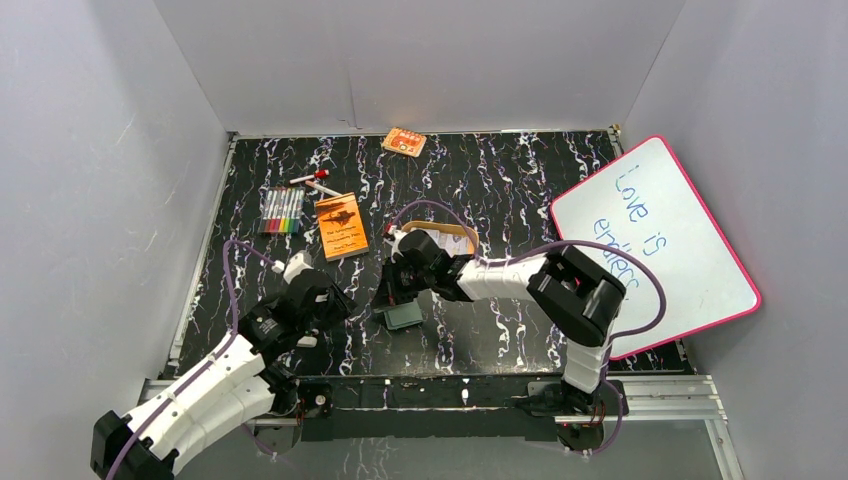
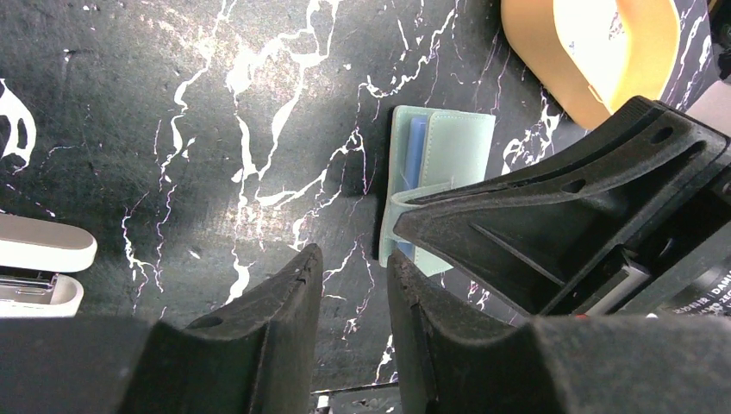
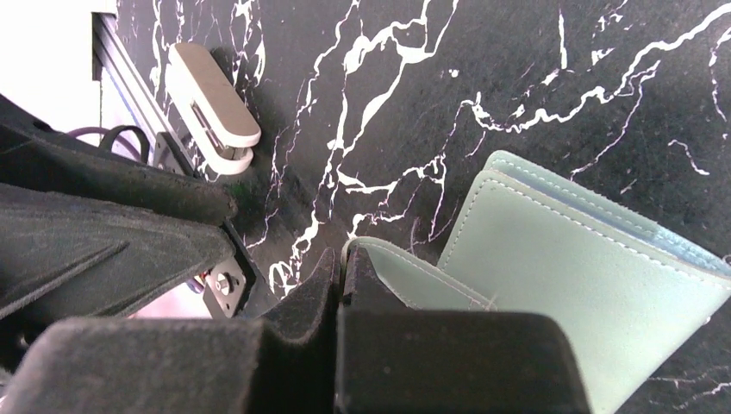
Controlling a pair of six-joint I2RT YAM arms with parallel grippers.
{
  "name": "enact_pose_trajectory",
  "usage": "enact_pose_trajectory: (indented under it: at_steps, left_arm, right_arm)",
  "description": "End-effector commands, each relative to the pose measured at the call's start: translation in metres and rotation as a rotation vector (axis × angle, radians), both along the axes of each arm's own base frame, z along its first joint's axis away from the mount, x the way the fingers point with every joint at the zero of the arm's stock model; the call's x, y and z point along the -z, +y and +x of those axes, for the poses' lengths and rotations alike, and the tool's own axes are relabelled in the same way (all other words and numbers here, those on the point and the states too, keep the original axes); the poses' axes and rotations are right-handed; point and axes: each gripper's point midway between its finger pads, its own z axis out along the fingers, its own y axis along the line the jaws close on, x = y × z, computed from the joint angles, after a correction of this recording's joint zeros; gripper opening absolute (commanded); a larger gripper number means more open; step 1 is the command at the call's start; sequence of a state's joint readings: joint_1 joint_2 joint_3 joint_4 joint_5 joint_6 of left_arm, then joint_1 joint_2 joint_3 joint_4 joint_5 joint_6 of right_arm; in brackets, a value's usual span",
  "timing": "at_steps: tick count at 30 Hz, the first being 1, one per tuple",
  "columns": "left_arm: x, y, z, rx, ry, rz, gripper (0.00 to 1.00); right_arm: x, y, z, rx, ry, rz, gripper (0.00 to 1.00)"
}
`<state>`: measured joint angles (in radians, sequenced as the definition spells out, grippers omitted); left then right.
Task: Put the credit cards into the card holder
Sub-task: Close the card holder at the center of the board.
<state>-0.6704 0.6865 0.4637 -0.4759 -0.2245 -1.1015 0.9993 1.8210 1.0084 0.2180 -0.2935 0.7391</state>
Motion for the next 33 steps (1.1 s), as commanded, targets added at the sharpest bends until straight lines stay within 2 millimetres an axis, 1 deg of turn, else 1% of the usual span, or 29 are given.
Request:
enact_pose_trajectory:
  at_steps: [1, 4, 5, 6, 8, 10, 12, 16, 21, 23, 25, 27, 30, 33]
  left_arm:
    - [0.005, 0.005, 0.0, -0.022, 0.01, 0.017, 0.31]
    - [0.007, 0.005, -0.001, -0.021, 0.013, 0.021, 0.31]
    - [0.006, 0.006, 0.0, -0.023, 0.011, 0.023, 0.31]
    - [0.005, 0.006, 0.0, -0.024, 0.008, 0.023, 0.31]
    - [0.003, 0.008, 0.0, -0.03, 0.002, 0.026, 0.32]
    - [0.0, 0.009, 0.001, -0.035, -0.006, 0.029, 0.32]
    - [-0.002, 0.01, 0.002, -0.04, -0.013, 0.031, 0.32]
    - [-0.006, 0.013, 0.003, -0.05, -0.021, 0.042, 0.33]
    - [-0.009, 0.018, 0.005, -0.065, -0.031, 0.057, 0.34]
    - [-0.013, 0.019, 0.005, -0.069, -0.039, 0.059, 0.34]
    - [-0.015, 0.019, 0.006, -0.065, -0.048, 0.063, 0.34]
    - [-0.017, 0.017, 0.008, -0.054, -0.058, 0.063, 0.35]
    - [-0.017, 0.009, 0.011, -0.027, -0.053, 0.053, 0.36]
    - [-0.013, -0.003, 0.014, 0.009, -0.037, 0.035, 0.36]
  right_arm:
    - [-0.022, 0.026, 0.011, 0.027, -0.031, 0.099, 0.0]
    - [-0.018, 0.033, 0.004, -0.003, -0.026, 0.087, 0.0]
    - [-0.019, 0.035, 0.003, -0.011, -0.028, 0.085, 0.06]
    - [-0.019, 0.035, 0.001, -0.02, -0.031, 0.083, 0.14]
    - [-0.023, 0.036, -0.002, -0.034, -0.042, 0.078, 0.35]
    - [-0.029, 0.034, -0.003, -0.033, -0.054, 0.075, 0.48]
    - [-0.038, 0.032, -0.003, -0.028, -0.063, 0.079, 0.56]
    - [-0.053, 0.025, -0.003, -0.013, -0.078, 0.065, 0.67]
    - [-0.076, 0.009, -0.004, 0.012, -0.109, 0.044, 0.73]
    - [-0.088, -0.002, -0.004, 0.028, -0.135, 0.038, 0.74]
    - [-0.093, -0.018, -0.005, 0.052, -0.161, 0.004, 0.73]
    - [-0.091, -0.038, -0.001, 0.091, -0.195, -0.048, 0.72]
    - [-0.075, -0.065, 0.003, 0.125, -0.202, -0.123, 0.68]
    - [-0.054, -0.081, 0.003, 0.139, -0.179, -0.163, 0.66]
